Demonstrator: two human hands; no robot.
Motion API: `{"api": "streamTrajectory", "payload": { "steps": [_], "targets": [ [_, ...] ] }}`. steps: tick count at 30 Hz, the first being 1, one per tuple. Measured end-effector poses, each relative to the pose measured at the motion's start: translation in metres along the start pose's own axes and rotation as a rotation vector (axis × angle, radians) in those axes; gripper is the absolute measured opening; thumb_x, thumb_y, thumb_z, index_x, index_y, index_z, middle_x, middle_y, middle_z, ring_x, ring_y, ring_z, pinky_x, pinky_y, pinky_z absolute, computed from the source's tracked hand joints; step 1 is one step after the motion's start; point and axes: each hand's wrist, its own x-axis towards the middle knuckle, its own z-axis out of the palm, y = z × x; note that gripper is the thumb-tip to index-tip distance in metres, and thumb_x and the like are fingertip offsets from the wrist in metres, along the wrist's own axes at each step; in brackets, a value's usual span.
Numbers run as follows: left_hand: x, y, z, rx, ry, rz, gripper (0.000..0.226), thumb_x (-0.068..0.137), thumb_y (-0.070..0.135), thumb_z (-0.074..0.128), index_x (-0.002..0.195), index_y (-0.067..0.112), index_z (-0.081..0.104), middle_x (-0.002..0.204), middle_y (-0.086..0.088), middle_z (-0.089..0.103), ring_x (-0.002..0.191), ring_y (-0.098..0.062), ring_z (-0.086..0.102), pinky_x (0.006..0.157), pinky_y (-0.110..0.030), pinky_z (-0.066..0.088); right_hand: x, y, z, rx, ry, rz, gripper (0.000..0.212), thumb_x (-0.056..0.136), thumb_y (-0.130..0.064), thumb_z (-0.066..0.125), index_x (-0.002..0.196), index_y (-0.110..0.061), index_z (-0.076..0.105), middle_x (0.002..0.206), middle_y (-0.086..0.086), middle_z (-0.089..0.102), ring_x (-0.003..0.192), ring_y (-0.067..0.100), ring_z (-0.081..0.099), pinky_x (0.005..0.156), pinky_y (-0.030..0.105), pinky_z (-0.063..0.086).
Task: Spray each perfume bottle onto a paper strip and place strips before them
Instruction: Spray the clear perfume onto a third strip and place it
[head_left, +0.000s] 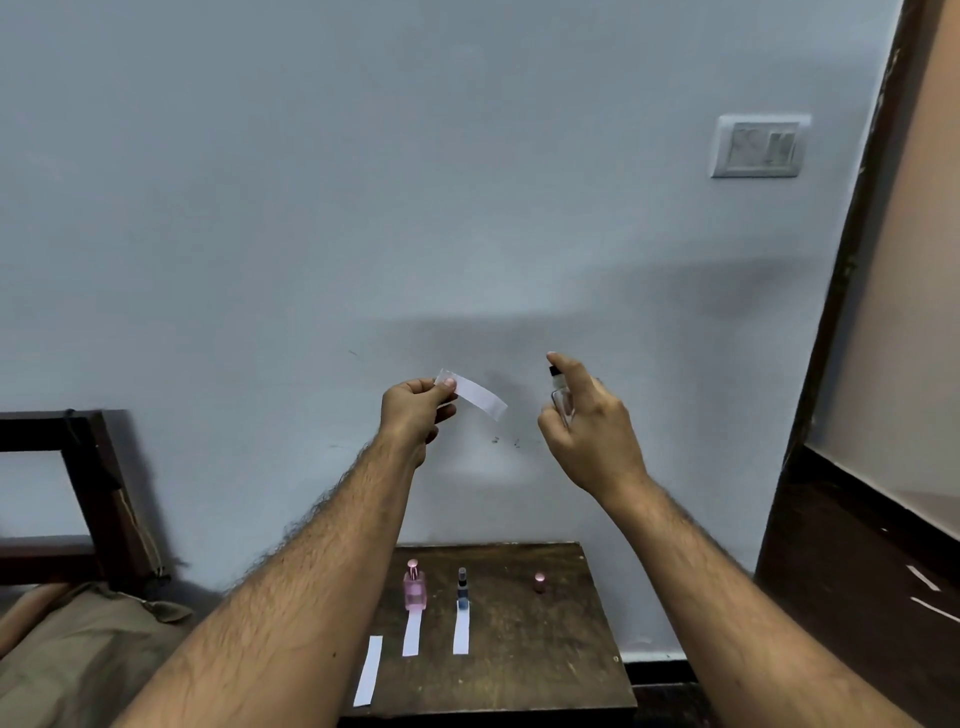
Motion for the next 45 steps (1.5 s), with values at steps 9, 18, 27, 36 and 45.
{"api": "streamTrajectory", "payload": {
  "steps": [9,18,27,36,45],
  "targets": [
    [0.008,-0.035,-0.002,0.438,-0.086,0.226,0.011,0.087,0.023,0.072,0.081,0.014,0.07,0.08,0.0,0.073,0.067,-0.015,0.069,0.075,-0.033,0.056,-0.015,0.007,0.021,0.125,-0.068,0.083,0.048,0.093,-0.018,0.05,0.14,-0.025,0.041,0.092,-0.008,0.05,0.076,0.01,0.051,0.071,0.028,0.043],
    [0.015,-0.088,-0.019,0.436,-0.095,0.112,0.01,0.089,0.02,0.071,0.086,0.011,0.07,0.084,-0.003,0.073,0.063,-0.015,0.067,0.07,-0.032,0.055,-0.036,0.027,0.054,0.376,-0.186,0.364,0.052,0.097,-0.023,0.048,0.144,-0.035,0.03,0.092,-0.002,0.055,0.068,0.025,0.067,0.047,0.029,0.054],
    [0.022,-0.133,-0.04,0.489,-0.103,0.067,0.009,0.088,0.02,0.072,0.086,0.012,0.072,0.081,0.0,0.072,0.062,-0.016,0.069,0.08,-0.041,0.059,-0.054,0.057,0.089,0.4,-0.167,0.51,0.041,0.089,-0.029,0.068,0.127,-0.02,0.055,0.1,-0.002,0.062,0.082,0.023,0.071,0.07,0.039,0.061],
    [0.024,-0.2,-0.052,0.501,-0.117,-0.063,0.006,0.087,0.021,0.073,0.083,0.017,0.071,0.075,-0.001,0.072,0.062,-0.014,0.066,0.062,-0.028,0.053,-0.093,0.105,0.133,0.344,-0.206,0.653,0.023,0.077,-0.02,0.079,0.099,-0.017,0.071,0.09,-0.005,0.071,0.085,0.012,0.067,0.078,0.029,0.055],
    [0.023,-0.27,-0.043,0.489,-0.154,-0.188,0.007,0.089,0.014,0.068,0.085,0.011,0.072,0.079,0.0,0.07,0.053,-0.008,0.06,0.06,-0.02,0.048,-0.135,0.154,0.178,0.281,-0.329,0.784,0.025,0.073,-0.011,0.08,0.083,-0.028,0.064,0.079,-0.007,0.068,0.076,0.014,0.064,0.077,0.03,0.053]
  ]
}}
